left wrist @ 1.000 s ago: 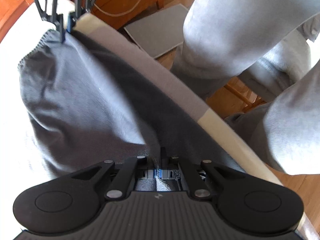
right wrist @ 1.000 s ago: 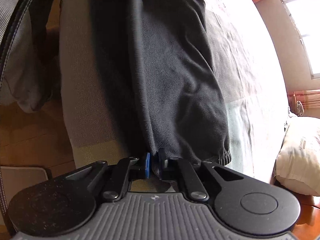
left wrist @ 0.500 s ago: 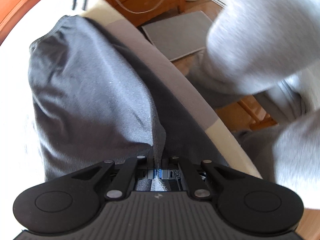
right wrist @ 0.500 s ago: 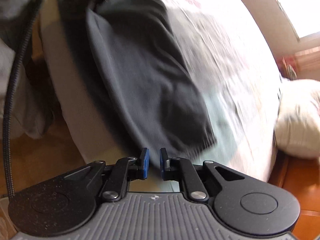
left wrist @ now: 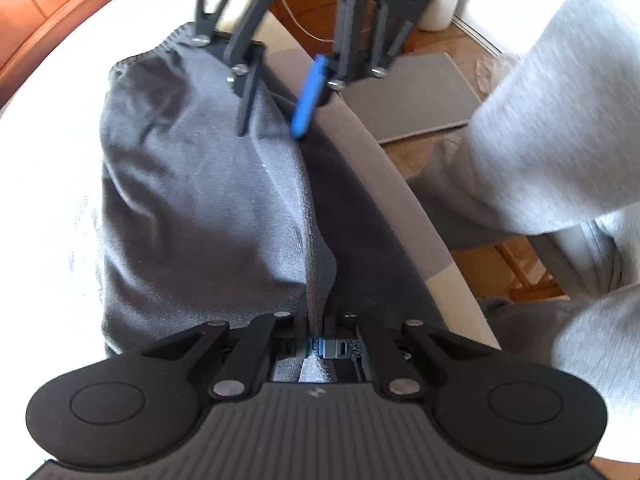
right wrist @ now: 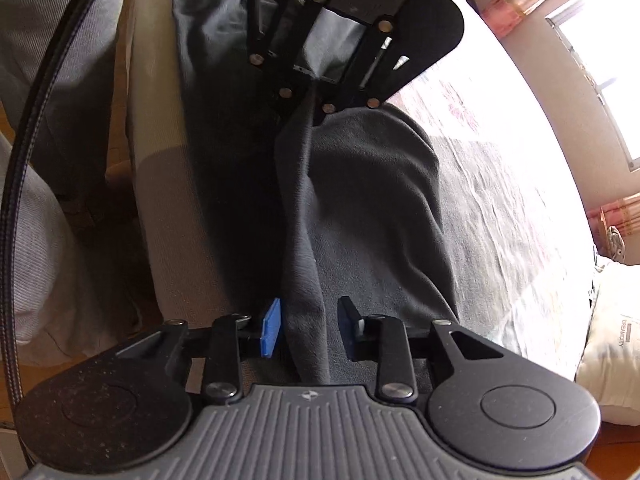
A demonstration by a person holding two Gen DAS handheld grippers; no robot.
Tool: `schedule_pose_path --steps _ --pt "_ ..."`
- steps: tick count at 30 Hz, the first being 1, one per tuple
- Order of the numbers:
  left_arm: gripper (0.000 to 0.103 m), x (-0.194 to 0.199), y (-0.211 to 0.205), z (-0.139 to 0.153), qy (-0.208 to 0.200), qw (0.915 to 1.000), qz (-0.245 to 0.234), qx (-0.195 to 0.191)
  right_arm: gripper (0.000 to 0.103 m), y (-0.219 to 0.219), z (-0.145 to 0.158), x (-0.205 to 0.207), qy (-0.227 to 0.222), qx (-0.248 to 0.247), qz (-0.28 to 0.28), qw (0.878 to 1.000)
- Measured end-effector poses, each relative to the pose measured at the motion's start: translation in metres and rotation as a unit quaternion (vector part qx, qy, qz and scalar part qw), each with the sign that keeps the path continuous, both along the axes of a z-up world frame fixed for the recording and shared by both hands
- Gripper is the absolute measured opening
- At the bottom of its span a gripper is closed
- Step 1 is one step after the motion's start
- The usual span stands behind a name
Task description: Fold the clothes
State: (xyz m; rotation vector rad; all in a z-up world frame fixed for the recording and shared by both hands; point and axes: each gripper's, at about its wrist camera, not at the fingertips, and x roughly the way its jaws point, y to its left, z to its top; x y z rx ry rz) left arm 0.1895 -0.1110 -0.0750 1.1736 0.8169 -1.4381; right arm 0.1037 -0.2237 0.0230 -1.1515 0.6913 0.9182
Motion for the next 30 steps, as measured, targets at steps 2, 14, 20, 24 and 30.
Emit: schedule_pose_path --steps 2,14,20,24,30 --pt "0.000 0.004 0.002 0.004 0.006 0.9998 0.016 -0.007 0.044 0.002 0.002 -0.004 -0.004 0.001 0.009 1.000" --pt "0.000 -0.012 0.005 0.001 -0.017 0.9976 -0.065 -0.017 0.003 0.002 0.010 -0.003 -0.016 -0.024 -0.009 1.000" --pt "0.000 -0.019 0.001 -0.018 -0.019 0.9968 -0.078 -0.002 0.004 0.004 0.010 -0.008 0.011 -0.023 -0.018 1.000" --pt "0.000 -0.015 0.001 -0.017 -0.010 0.9975 -0.071 -0.001 0.004 0.006 0.013 -0.007 0.032 -0.015 -0.040 0.999" --pt "0.000 -0.014 0.004 -0.011 -0.002 0.9980 -0.064 0.002 0.004 0.008 0.024 -0.012 0.045 -0.001 -0.055 0.997"
